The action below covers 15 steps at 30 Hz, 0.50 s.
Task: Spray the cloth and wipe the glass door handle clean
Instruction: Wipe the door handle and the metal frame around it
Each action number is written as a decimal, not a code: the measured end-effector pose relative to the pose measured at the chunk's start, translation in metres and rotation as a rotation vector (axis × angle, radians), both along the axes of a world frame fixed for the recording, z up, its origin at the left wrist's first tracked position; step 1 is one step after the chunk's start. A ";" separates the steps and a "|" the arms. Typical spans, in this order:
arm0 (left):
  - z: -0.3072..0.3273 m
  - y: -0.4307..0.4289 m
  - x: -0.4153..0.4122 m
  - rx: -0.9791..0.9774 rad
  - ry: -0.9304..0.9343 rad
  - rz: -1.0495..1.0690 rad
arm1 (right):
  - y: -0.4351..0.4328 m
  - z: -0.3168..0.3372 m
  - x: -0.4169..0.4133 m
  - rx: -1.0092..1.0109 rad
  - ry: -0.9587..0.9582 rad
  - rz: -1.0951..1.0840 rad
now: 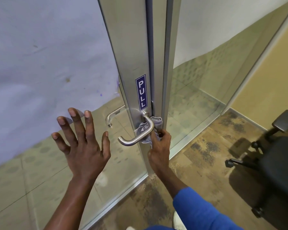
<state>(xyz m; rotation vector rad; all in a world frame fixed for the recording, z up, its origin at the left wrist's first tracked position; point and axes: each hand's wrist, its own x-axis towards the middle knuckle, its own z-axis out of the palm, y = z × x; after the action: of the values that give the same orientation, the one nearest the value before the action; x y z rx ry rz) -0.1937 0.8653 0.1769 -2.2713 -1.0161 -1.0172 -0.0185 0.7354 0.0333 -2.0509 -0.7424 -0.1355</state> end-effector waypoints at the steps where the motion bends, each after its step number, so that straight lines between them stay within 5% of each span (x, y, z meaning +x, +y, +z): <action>1: 0.001 -0.001 0.000 -0.006 -0.001 -0.004 | 0.003 -0.001 -0.003 0.027 0.052 0.000; 6: 0.006 -0.004 -0.001 -0.022 0.009 -0.017 | 0.010 0.009 -0.013 0.210 0.327 -0.047; 12: 0.009 -0.007 -0.002 -0.038 0.022 -0.023 | 0.010 0.027 -0.030 0.653 1.287 -0.032; 15: 0.009 -0.007 -0.003 -0.045 0.027 -0.026 | -0.001 0.032 -0.027 0.770 1.560 0.135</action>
<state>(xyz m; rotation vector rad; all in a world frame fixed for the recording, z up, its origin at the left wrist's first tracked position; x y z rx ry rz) -0.1967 0.8580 0.1861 -2.3337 -1.0103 -0.9808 -0.0455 0.7344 0.0656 -0.8621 0.1946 0.9924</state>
